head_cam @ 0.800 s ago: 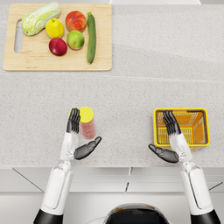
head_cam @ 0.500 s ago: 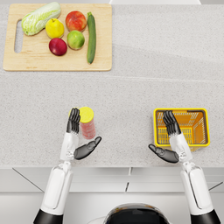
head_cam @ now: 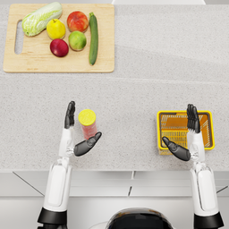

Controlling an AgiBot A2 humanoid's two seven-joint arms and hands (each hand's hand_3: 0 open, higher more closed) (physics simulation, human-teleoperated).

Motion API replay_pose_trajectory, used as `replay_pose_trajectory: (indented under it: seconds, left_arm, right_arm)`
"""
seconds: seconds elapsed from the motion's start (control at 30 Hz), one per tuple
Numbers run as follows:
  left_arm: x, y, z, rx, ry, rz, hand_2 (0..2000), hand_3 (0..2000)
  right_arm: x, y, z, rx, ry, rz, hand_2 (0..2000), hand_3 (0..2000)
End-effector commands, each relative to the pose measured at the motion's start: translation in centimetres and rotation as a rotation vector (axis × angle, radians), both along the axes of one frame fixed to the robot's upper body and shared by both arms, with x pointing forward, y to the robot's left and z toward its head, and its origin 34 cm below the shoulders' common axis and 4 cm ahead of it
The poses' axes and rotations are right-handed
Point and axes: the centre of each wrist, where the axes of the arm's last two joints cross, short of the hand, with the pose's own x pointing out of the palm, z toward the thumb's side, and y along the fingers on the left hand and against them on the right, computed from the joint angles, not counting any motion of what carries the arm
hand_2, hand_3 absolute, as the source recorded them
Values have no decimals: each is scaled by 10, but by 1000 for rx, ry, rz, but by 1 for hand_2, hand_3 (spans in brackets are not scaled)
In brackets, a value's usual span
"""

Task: Pick up the red potato chip and place it into the yellow basket

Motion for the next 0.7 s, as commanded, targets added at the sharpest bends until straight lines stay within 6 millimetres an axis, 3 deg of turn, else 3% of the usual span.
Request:
replay_pose_trajectory:
  seconds: [0.03,0.23,0.4,0.7]
  left_arm:
    - [13,8,-2,22,13,54,0,0]
    - [39,3,-46,189,169,106,0,0]
    - [59,3,-81,212,324,123,0,0]
    - [63,-8,-138,266,545,92,0,0]
  right_arm:
    - [0,-10,9,-24,-41,-61,0,0]
    - [-13,-2,23,-164,-143,-119,0,0]
    - [-14,4,20,-181,-138,-109,0,0]
    - [-8,12,16,-171,-121,-87,0,0]
